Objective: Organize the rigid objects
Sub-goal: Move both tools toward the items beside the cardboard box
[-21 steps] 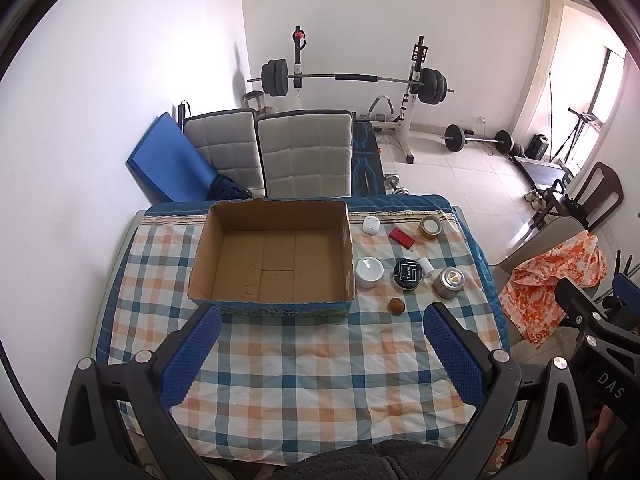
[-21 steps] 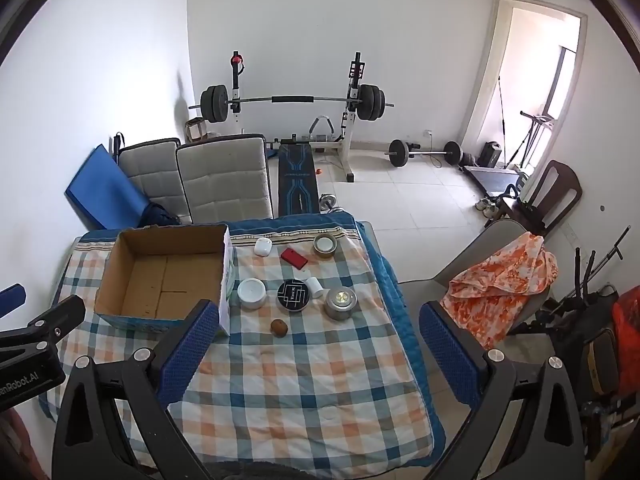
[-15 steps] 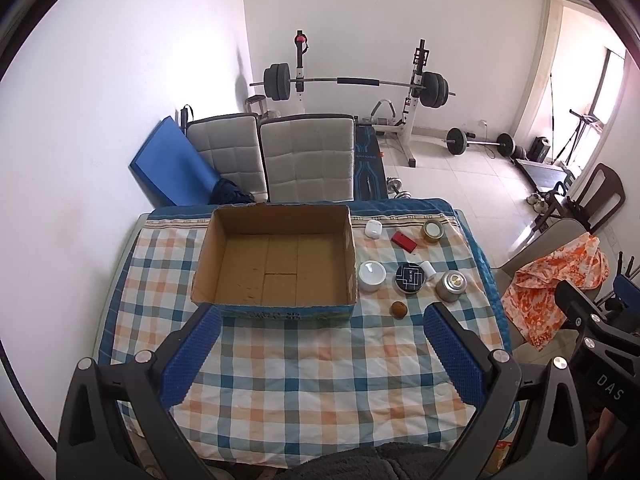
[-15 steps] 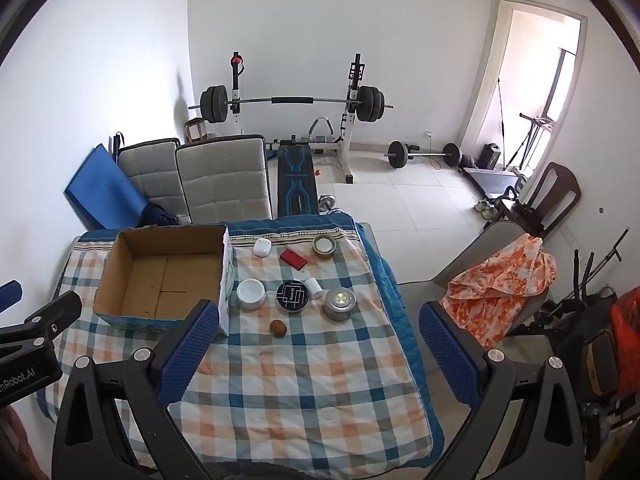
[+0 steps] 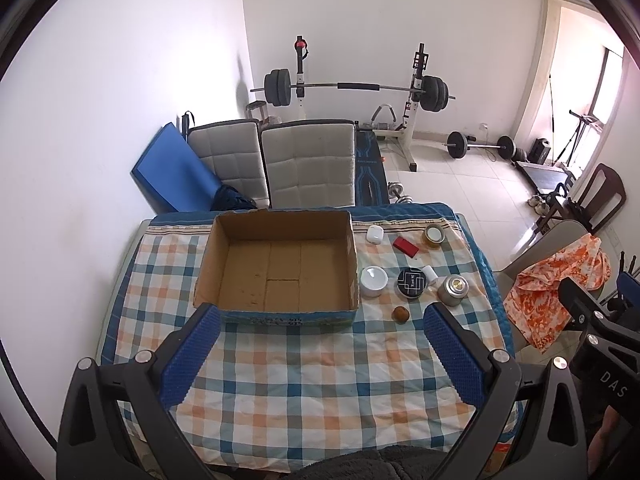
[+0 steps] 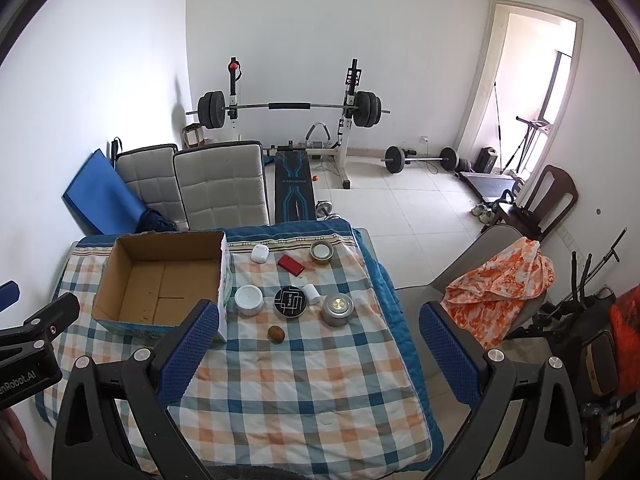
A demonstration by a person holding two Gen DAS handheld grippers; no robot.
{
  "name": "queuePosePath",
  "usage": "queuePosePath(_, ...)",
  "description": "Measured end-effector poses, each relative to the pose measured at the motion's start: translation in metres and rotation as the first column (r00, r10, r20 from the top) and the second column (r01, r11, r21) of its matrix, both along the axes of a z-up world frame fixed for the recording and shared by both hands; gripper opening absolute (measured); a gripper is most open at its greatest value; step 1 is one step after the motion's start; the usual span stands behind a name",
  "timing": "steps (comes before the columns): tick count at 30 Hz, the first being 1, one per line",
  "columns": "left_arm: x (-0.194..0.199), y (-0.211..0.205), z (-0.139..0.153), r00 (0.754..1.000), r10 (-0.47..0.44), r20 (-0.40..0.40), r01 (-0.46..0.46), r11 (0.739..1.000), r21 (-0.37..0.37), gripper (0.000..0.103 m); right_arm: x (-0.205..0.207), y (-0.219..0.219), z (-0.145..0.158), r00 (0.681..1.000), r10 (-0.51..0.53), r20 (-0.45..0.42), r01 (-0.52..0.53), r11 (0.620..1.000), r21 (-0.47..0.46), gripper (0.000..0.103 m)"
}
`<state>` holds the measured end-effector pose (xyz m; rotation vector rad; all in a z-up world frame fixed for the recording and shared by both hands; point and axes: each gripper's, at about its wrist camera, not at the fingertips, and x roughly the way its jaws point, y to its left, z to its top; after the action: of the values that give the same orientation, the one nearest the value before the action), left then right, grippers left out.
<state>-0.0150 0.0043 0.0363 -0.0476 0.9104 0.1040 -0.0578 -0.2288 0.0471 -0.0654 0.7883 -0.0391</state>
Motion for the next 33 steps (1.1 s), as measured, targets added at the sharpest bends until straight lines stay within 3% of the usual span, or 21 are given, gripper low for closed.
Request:
queuePosePath(21,-0.001,-0.009,-0.009,1.000,-0.010,-0.009,0.010,1.000,0.002,0.103,-0.001,0.000,-0.004,1.000,-0.002,0.031,0.003,0.999,-0.038,0.102)
queuePosePath(27,0.000,-0.010,-0.012,1.000,-0.013,-0.014,0.013,1.000,0.000,0.103,0.002,0.001,-0.008,1.000,0.001,0.012,0.000,0.999,-0.051,0.102)
queuePosePath(33,0.018,-0.014,-0.033,0.997,-0.028,-0.065,0.027,0.999,-0.029,0.103,0.019,-0.003,-0.022,0.999,-0.011,-0.041,0.009,1.000,-0.026,0.102)
